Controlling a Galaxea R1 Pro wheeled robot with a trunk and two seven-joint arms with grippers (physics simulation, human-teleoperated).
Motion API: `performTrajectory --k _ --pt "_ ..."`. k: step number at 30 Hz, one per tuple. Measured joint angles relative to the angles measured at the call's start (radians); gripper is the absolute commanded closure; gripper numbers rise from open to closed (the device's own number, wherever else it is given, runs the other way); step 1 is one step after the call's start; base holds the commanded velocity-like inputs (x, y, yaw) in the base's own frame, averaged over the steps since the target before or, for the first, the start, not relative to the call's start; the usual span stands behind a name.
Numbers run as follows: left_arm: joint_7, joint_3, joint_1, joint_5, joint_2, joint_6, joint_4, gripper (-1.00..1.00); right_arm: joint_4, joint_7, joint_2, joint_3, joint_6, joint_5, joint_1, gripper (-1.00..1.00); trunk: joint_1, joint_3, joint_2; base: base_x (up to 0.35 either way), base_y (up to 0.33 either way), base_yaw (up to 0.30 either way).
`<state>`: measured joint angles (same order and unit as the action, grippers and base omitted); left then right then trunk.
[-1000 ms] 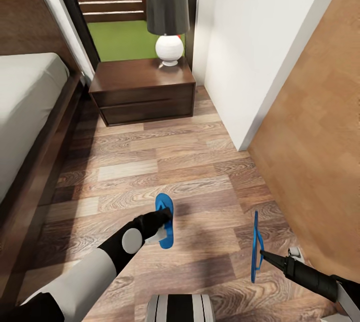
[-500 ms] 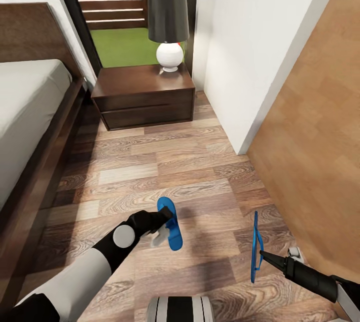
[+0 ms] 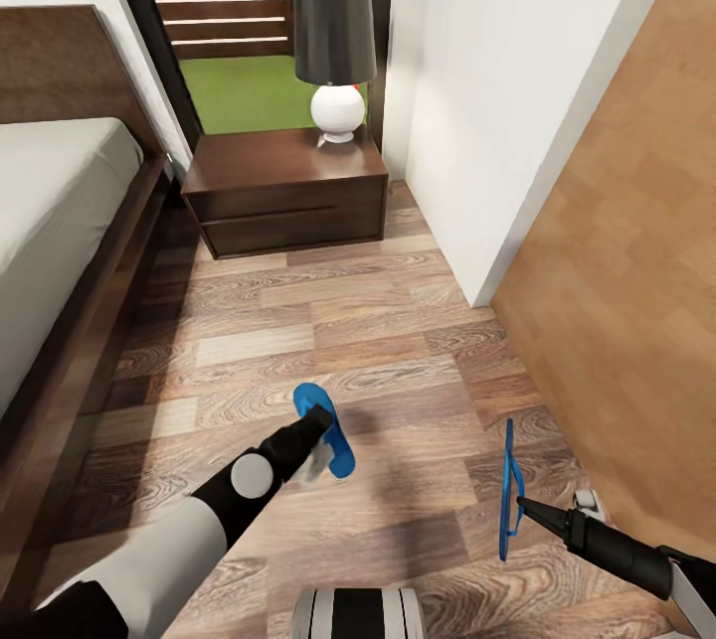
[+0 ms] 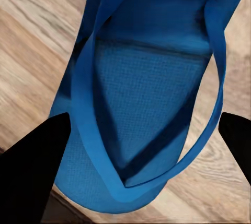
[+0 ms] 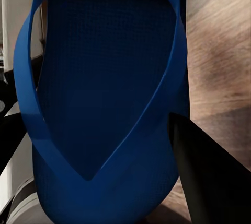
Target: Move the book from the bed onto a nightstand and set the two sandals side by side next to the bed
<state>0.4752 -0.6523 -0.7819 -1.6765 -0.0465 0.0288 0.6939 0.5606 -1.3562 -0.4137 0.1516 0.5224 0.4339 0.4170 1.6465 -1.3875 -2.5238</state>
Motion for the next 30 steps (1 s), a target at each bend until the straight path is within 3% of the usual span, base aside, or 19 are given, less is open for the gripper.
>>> performTrajectory --k 1,2,4,5,6,7,8,9,10,11,12,14,17,18,19,21,22,27,30 --pt "-0.003 -0.001 0.000 0.006 -0.012 -0.020 -0.004 1.00 0.000 0.000 0.000 0.000 0.000 0.000 0.000 1.00 0.000 0.000 0.000 0.000 0.000 0.000" --pt "-0.012 0.004 0.000 0.048 -0.028 -0.039 -0.007 1.00 0.001 0.000 -0.001 0.001 0.001 0.000 0.000 1.00 0.000 0.000 0.000 0.000 0.000 0.000" --pt "-0.036 0.019 0.000 0.135 -0.041 -0.050 -0.009 1.00 0.000 0.000 -0.005 0.001 0.001 0.000 0.000 1.00 0.000 0.000 0.000 0.000 0.000 0.000" --pt "-0.060 0.033 0.000 0.216 -0.045 -0.054 -0.008 1.00 0.000 0.000 -0.010 0.001 0.001 0.000 0.000 1.00 0.000 0.000 0.000 0.000 0.000 0.000" --pt "-0.111 0.048 0.000 0.358 -0.049 -0.057 -0.009 1.00 0.000 0.000 -0.015 0.000 0.002 0.000 0.000 1.00 0.000 0.000 0.000 0.000 0.000 0.000" --pt "-0.154 0.056 0.000 0.463 -0.050 -0.058 -0.009 1.00 -0.001 0.000 -0.018 0.000 0.007 0.000 0.000 1.00 0.000 0.000 0.000 0.000 0.000 0.000" --pt "-0.213 0.062 0.000 0.619 -0.050 -0.060 -0.008 1.00 -0.001 0.000 -0.020 0.000 0.016 0.000 0.000 1.00 0.000 0.000 0.000 0.000 0.000 0.000" --pt "-0.241 0.065 0.000 0.721 -0.048 -0.059 -0.007 1.00 -0.001 0.000 -0.020 0.000 0.021 0.000 0.000 1.00 0.000 0.000 0.000 0.000 0.000 0.000" --pt "-0.270 0.073 0.000 0.899 -0.045 -0.054 -0.005 1.00 -0.001 0.000 -0.021 0.000 0.026 0.000 0.000 1.00 0.000 0.000 0.000 0.000 0.000 0.000" --pt "-0.276 0.083 0.000 0.992 -0.043 -0.053 -0.004 1.00 -0.001 0.000 -0.021 0.000 0.027 0.000 0.000 1.00 0.000 0.000 0.000 0.000 0.000 0.000" --pt "-0.278 0.091 0.000 1.039 -0.042 -0.053 -0.002 1.00 -0.001 0.000 -0.022 0.000 0.027 0.000 0.000 1.00 0.000 0.000 0.000 0.000 0.000 0.000" --pt "-0.280 0.142 -0.001 1.224 -0.035 -0.051 0.007 1.00 -0.001 0.000 -0.022 0.000 0.028 0.000 0.000 1.00 0.000 0.000 0.000 0.000 0.000 0.000" --pt "-0.281 0.260 -0.001 1.510 -0.016 -0.052 0.013 1.00 -0.001 0.000 -0.022 0.000 0.029 0.000 0.000 1.00 0.000 0.000 0.000 0.000 0.000 0.000" --pt "-0.282 0.319 -0.001 1.638 -0.004 -0.054 0.014 1.00 -0.001 0.000 -0.021 0.000 0.029 0.000 0.000 1.00 0.000 0.000 0.000 0.000 0.000 0.000" --pt "-0.281 0.336 0.000 1.679 0.001 -0.055 0.014 1.00 -0.002 0.000 -0.022 0.000 0.029 0.000 0.000 1.00 0.000 0.000 0.000 0.000 0.000 0.000" --pt "-0.281 0.372 0.000 1.801 0.014 -0.070 0.009 1.00 -0.002 0.000 -0.021 0.000 0.029 0.000 0.000 1.00 0.000 0.000 0.000 0.000 0.000 0.000" --pt "-0.280 0.383 0.000 1.859 0.016 -0.121 -0.003 1.00 -0.002 0.000 -0.021 -0.001 0.029 0.000 0.000 1.00 0.000 0.000 0.000 0.000 0.000 0.000" --pt "-0.208 0.399 0.022 1.955 0.021 -0.367 -0.039 1.00 -0.001 0.000 -0.020 -0.001 0.029 0.000 0.000 1.00 0.000 0.000 0.000 0.000 0.000 0.000" --pt "-0.141 0.415 0.026 2.077 0.025 -0.430 -0.044 1.00 -0.001 0.000 -0.020 -0.001 0.029 0.000 0.000 1.00 0.000 0.000 0.000 0.000 0.000 0.000"
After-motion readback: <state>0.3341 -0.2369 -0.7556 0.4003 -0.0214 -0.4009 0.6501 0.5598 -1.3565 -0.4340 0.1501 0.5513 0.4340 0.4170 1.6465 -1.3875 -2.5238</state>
